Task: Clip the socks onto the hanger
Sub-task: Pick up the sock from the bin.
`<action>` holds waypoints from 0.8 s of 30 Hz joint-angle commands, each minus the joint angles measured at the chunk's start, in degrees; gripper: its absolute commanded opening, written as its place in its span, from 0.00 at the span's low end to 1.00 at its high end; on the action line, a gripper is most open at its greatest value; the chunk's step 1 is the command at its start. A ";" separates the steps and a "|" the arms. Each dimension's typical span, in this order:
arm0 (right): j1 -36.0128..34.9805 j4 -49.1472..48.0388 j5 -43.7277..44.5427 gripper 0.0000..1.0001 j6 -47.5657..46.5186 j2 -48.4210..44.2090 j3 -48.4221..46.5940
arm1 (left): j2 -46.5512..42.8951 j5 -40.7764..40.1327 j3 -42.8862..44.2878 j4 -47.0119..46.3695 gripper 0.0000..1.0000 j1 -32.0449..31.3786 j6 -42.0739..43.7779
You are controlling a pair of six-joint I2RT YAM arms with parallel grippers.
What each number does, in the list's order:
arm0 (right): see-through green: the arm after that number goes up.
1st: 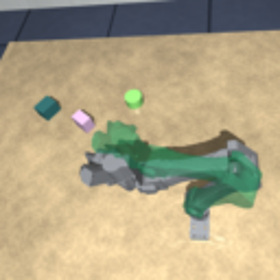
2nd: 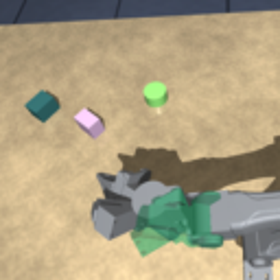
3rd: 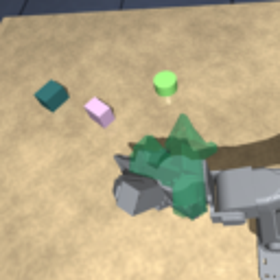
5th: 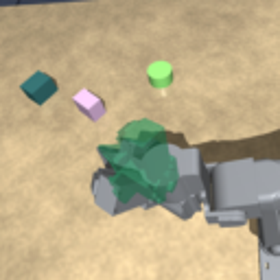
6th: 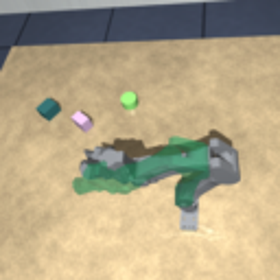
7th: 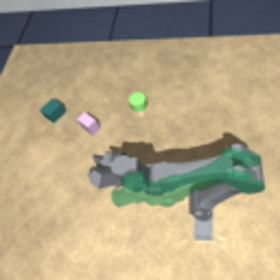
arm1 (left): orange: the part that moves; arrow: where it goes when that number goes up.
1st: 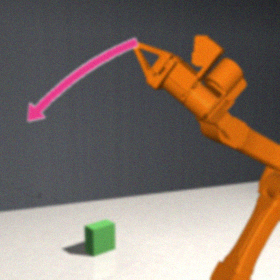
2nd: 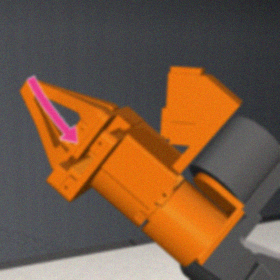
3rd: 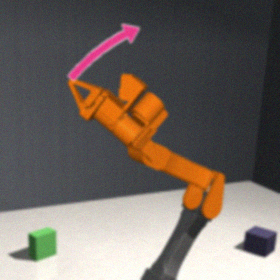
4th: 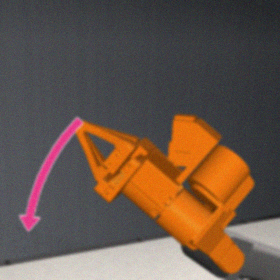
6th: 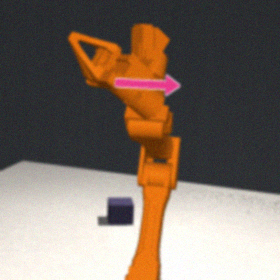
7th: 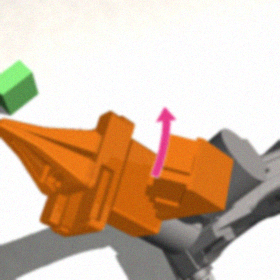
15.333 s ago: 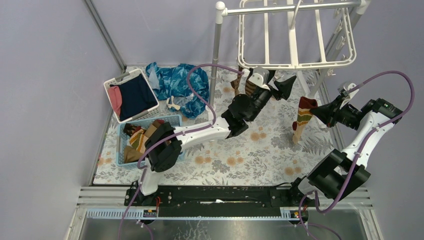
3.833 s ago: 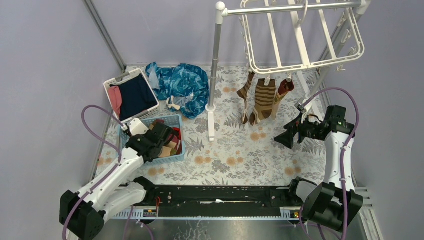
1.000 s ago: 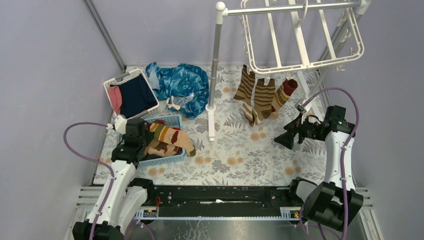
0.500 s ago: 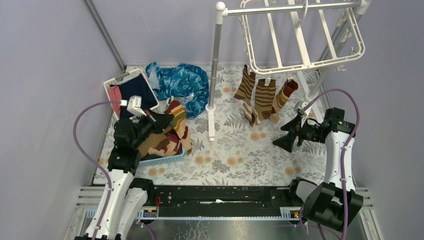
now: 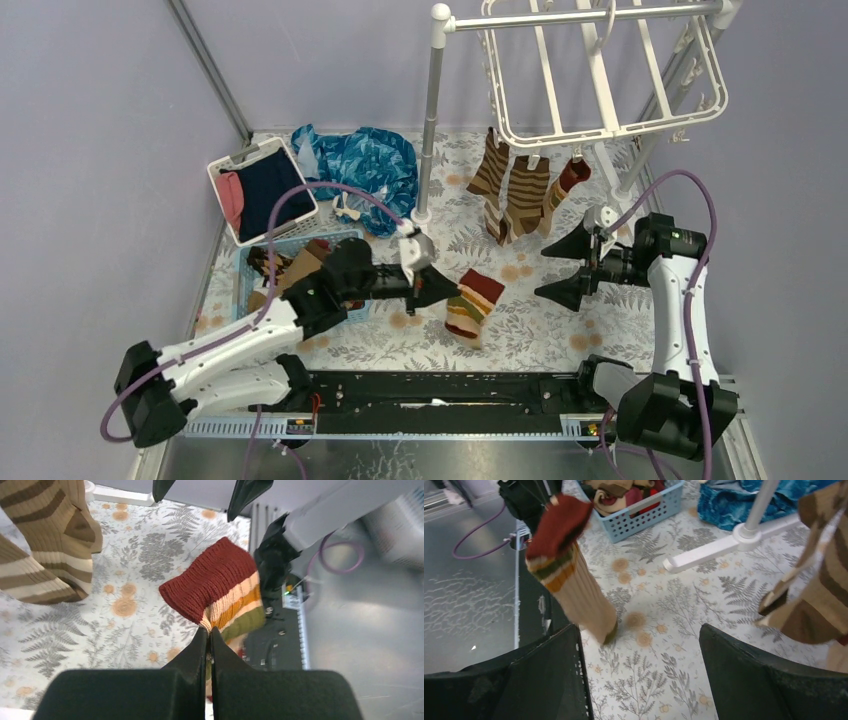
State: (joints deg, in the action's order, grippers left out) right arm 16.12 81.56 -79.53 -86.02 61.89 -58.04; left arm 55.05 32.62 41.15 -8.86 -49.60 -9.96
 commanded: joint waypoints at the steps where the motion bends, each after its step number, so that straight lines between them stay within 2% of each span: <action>1: -4.71 3.23 -2.45 1.00 -2.22 0.79 -2.07 | 4.09 -14.43 -0.05 -8.22 0.00 -7.01 18.24; 7: -11.53 2.01 -1.49 1.00 -1.37 1.48 -0.49 | 7.47 -23.33 -4.66 -21.60 0.00 -11.32 26.17; 11: -13.21 -4.63 -2.21 1.00 5.90 1.10 1.99 | 8.67 -25.76 -6.38 -27.72 0.00 -12.94 29.02; 18: -13.66 -23.04 -4.88 1.00 26.32 -2.49 7.48 | 10.89 -29.63 -6.96 -33.19 0.00 -16.17 30.67; 24: -13.66 -23.69 -9.86 0.97 27.66 -1.80 7.49 | 14.89 -30.75 -5.60 -36.33 0.00 -18.07 29.75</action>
State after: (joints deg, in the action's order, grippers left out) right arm 2.96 61.39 -83.50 -63.13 60.27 -50.17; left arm 67.51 4.49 34.89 -38.13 -66.41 18.68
